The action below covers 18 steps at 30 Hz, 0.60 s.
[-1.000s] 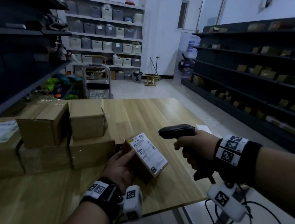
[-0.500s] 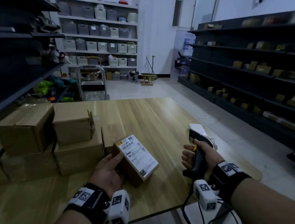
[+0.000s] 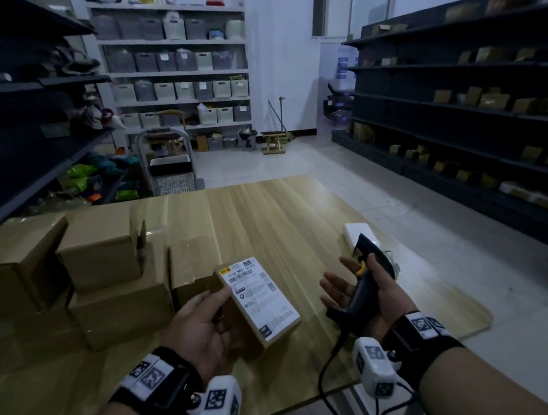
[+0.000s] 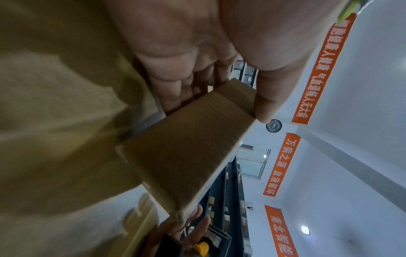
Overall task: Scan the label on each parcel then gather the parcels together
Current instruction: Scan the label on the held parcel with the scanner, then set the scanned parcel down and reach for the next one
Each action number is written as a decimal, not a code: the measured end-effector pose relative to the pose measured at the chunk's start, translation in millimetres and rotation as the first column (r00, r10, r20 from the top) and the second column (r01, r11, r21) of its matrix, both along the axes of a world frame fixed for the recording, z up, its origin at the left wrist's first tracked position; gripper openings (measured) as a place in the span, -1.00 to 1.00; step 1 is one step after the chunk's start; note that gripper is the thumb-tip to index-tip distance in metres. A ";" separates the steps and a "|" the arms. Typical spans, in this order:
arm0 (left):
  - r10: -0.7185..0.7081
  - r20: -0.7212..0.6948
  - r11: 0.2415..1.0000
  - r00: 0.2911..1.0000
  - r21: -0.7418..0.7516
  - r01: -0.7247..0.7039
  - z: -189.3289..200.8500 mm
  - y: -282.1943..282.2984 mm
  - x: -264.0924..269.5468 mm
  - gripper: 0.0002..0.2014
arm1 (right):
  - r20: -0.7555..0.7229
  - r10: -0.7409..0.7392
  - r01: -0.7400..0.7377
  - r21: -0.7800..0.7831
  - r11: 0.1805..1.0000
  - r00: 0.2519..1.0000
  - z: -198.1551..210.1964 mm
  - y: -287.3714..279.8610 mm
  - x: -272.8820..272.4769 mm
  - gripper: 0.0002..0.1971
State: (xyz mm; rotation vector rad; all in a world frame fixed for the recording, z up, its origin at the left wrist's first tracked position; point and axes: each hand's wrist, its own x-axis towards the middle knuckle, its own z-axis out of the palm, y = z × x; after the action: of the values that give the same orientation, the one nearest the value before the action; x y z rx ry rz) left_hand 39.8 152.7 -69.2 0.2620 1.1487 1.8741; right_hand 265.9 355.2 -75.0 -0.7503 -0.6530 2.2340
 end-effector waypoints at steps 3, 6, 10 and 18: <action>0.010 -0.013 0.999 1.000 -0.049 -0.011 14.8 32.6 9.4 -0.70 | -0.012 0.004 -0.004 -0.001 1.000 1.000 -3.7 4.3 1.1 -0.36; 0.044 -0.013 0.992 0.999 -0.114 -0.045 26.9 70.4 11.4 -0.69 | -0.023 -0.011 0.011 -0.009 1.000 1.000 -7.5 8.3 2.7 -0.36; 0.030 -0.035 0.973 0.999 -0.229 -0.037 38.4 117.4 10.7 -0.74 | -0.074 0.005 -0.008 -0.040 0.999 0.997 -8.8 10.8 5.1 -0.33; -0.046 -0.139 0.935 0.989 -0.355 -0.007 32.0 179.1 9.8 -0.68 | -0.136 0.049 -0.061 -0.080 0.995 0.989 -7.1 11.2 8.5 -0.38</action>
State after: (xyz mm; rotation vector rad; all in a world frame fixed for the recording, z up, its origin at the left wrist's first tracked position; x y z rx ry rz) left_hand 49.6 331.7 -37.2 0.2064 1.5540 1.6124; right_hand 274.5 366.4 -82.1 -0.6231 -0.5234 2.3514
